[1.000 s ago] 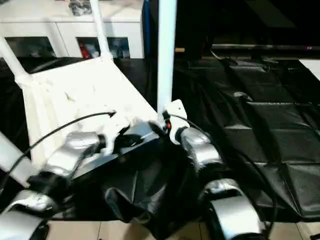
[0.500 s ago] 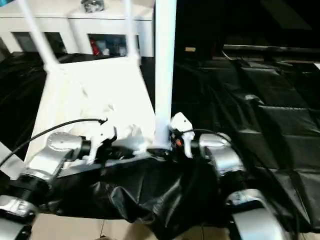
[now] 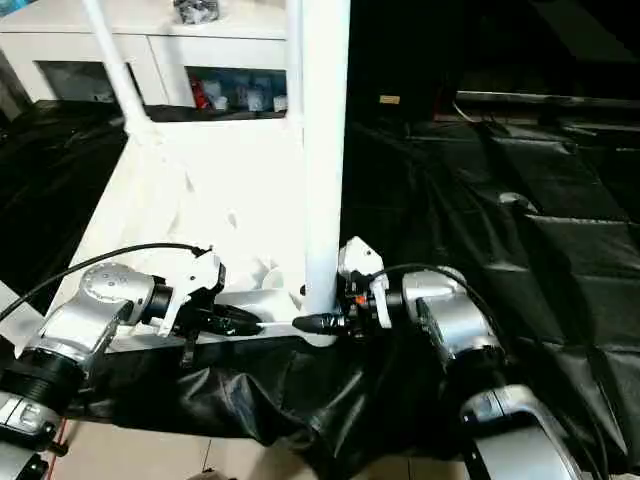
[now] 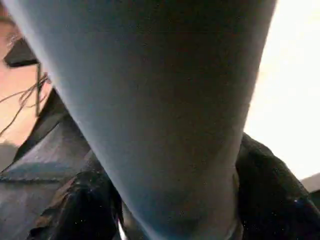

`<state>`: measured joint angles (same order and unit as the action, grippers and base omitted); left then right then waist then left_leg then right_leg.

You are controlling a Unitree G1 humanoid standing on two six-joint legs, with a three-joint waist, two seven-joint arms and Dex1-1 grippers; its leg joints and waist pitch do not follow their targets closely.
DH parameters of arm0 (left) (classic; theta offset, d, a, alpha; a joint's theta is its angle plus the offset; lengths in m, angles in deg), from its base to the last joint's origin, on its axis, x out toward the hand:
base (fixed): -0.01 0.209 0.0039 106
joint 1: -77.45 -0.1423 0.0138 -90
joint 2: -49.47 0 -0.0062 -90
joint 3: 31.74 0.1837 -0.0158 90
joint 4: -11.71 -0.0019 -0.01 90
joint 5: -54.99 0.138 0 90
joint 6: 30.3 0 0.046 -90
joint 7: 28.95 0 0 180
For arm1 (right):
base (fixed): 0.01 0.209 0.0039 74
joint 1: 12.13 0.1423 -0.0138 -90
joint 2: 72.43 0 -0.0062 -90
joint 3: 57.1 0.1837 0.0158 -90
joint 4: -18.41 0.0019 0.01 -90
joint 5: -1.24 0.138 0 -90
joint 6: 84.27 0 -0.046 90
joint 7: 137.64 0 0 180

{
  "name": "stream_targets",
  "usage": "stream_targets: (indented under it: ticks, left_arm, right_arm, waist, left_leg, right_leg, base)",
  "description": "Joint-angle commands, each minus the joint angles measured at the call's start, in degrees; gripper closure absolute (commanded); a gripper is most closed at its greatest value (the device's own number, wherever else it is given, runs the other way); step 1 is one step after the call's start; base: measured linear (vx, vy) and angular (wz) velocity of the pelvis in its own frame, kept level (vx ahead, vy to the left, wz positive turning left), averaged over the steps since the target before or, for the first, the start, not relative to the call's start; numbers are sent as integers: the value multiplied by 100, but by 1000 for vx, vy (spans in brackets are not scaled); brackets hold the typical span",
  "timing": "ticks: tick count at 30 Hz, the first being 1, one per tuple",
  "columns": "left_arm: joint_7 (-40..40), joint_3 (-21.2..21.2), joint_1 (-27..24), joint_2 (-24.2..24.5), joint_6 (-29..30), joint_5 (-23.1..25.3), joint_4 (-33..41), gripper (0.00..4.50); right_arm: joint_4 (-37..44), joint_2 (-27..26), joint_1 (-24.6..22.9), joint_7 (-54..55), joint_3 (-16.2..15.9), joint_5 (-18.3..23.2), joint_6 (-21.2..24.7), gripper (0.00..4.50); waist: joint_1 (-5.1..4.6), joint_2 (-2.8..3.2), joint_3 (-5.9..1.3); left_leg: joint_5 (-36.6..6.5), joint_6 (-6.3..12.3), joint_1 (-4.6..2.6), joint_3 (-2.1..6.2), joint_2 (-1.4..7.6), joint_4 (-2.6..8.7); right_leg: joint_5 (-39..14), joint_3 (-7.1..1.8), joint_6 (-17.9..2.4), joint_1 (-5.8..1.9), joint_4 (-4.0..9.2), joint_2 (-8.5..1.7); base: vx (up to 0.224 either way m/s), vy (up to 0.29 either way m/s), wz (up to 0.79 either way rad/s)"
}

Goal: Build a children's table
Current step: Rotate leg to tighten

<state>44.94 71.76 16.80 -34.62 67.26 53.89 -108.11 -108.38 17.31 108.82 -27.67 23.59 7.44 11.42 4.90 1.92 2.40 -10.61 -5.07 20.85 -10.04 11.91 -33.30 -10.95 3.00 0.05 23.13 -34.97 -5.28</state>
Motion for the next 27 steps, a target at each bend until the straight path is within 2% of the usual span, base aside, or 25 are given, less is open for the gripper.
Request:
stream_targets:
  ticks: [1, 2, 3, 4, 6, 7, 8, 11, 13, 14, 16, 19, 21, 23, 25, 27]
  left_arm:
    - [-967, -1, 150, -559, 113, 64, -29, 450]
    - [-1048, -33, 158, -606, 161, 49, -23, 450]
    - [-1161, -63, 170, -666, 238, 46, -9, 450]
    - [-1378, -80, 183, -763, 371, 89, 29, 450]
    - [-1491, -72, 182, -823, 436, 122, 57, 450]
    - [-1714, -73, 176, -921, 570, 184, 92, 450]
    - [-1978, -84, 169, -1039, 707, 246, 123, 450]
    - [-2465, -111, 157, -1265, 920, 366, 180, 450]
    - [-2613, -127, 120, -1378, 1006, 378, 280, 450]
    - [-2614, -118, 90, -1411, 1014, 354, 349, 450]
    - [-2569, -99, 66, -1420, 1007, 330, 400, 450]
    - [-2222, -6, -23, -1316, 823, 230, 572, 450]
    - [-1990, 45, -68, -1224, 728, 194, 667, 450]
    - [-1713, 99, -109, -1102, 675, 143, 753, 450]
    - [-1463, 136, -137, -979, 652, 84, 818, 450]
    - [-1315, 156, -150, -901, 607, 57, 836, 450]
  right_arm:
    - [-314, -655, 59, 1087, -231, -274, 43, 183]
    - [-379, -701, 74, 1241, -223, -317, 50, 184]
    - [-475, -769, 99, 1468, -206, -369, 59, 184]
    - [-649, -926, 149, 1959, -145, -442, 89, 185]
    - [-762, -1041, 190, 2272, -78, -451, 124, 186]
    - [-877, -1214, 243, 2633, 42, -398, 236, 186]
    - [-981, -1398, 303, 2974, 161, -346, 338, 186]
    - [-1254, -1723, 453, 3765, 346, -385, 453, 186]
    - [-1434, -1840, 542, 4177, 362, -471, 431, 186]
    - [-1446, -1853, 545, 4102, 312, -482, 354, 186]
    - [-1422, -1855, 531, 3995, 316, -443, 301, 130]
    - [-1254, -1760, 498, 3531, 312, -363, 235, 111]
    - [-1156, -1664, 484, 3275, 226, -419, 79, 81]
    - [-1030, -1514, 456, 2929, 104, -439, -82, 81]
    - [-887, -1326, 409, 2473, -49, -417, -190, 81]
    - [-781, -1201, 367, 2187, -132, -397, -253, 81]
  waist:
    - [-76, -16, -283]
    - [-93, -16, -277]
    - [-109, -36, -267]
    - [-143, -31, -257]
    - [-220, -35, -251]
    - [-239, -12, -261]
    - [-268, -11, -250]
    - [-308, -13, -262]
    - [-326, 12, -283]
    - [-337, 0, -285]
    - [-326, -2, -298]
    - [-333, -5, -319]
    - [-338, 5, -333]
    - [-346, 1, -351]
    - [-348, 5, -360]
    - [-336, 3, -354]
  left_leg:
    - [-1448, 133, -47, -23, 103, 436]
    - [-1606, 44, -58, -7, 83, 442]
    - [-1638, 19, -56, -5, 73, 446]
    - [-1714, -13, -59, 5, 65, 458]
    - [-1807, -43, -45, 25, 52, 471]
    - [-1823, -34, -50, 34, 53, 477]
    - [-1887, -24, -70, 27, 57, 478]
    - [-1866, -29, -60, 34, 48, 474]
    - [-1730, 4, -36, 29, 45, 468]
    - [-1695, 29, -22, 26, 44, 465]
    - [-1628, 104, -23, 9, 39, 447]
    - [-1402, 203, 2, 0, 41, 431]
    - [-1279, 257, 5, -1, 43, 421]
    - [-1112, 316, 8, -6, 44, 401]
    - [-900, 462, 13, -20, 49, 371]
    - [-908, 531, -2, -24, 55, 368]
  right_leg:
    - [-1297, -189, -1408, -250, 443, -236]
    - [-1774, -186, -1258, -261, 478, -248]
    - [-1954, -188, -1180, -258, 502, -247]
    - [-2182, -199, -1073, -247, 522, -243]
    - [-2422, -191, -965, -248, 544, -235]
    - [-2472, -190, -910, -242, 550, -233]
    - [-2486, -193, -916, -210, 575, -224]
    - [-2436, -187, -945, -225, 569, -221]
    - [-2130, -190, -987, -237, 549, -209]
    - [-1998, -187, -1024, -245, 536, -205]
    - [-1774, -196, -1086, -246, 527, -199]
    - [-1278, -194, -1215, -284, 482, -187]
    - [-1016, -188, -1312, -296, 455, -189]
    - [-700, -184, -1403, -311, 423, -185]
    - [-258, -180, -1552, -327, 381, -183]
    - [-224, -169, -1618, -328, 381, -178]
  base:
    - [0, 0, 0]
    - [0, 0, 0]
    - [0, 0, 0]
    - [0, 0, 0]
    - [0, 0, 0]
    - [0, 0, 0]
    - [0, 0, 0]
    - [0, 0, 0]
    - [0, 0, 0]
    - [0, 0, 0]
    - [0, 0, 0]
    - [0, 0, 0]
    - [0, 0, 0]
    - [0, 0, 0]
    - [0, 0, 0]
    - [0, 0, 0]
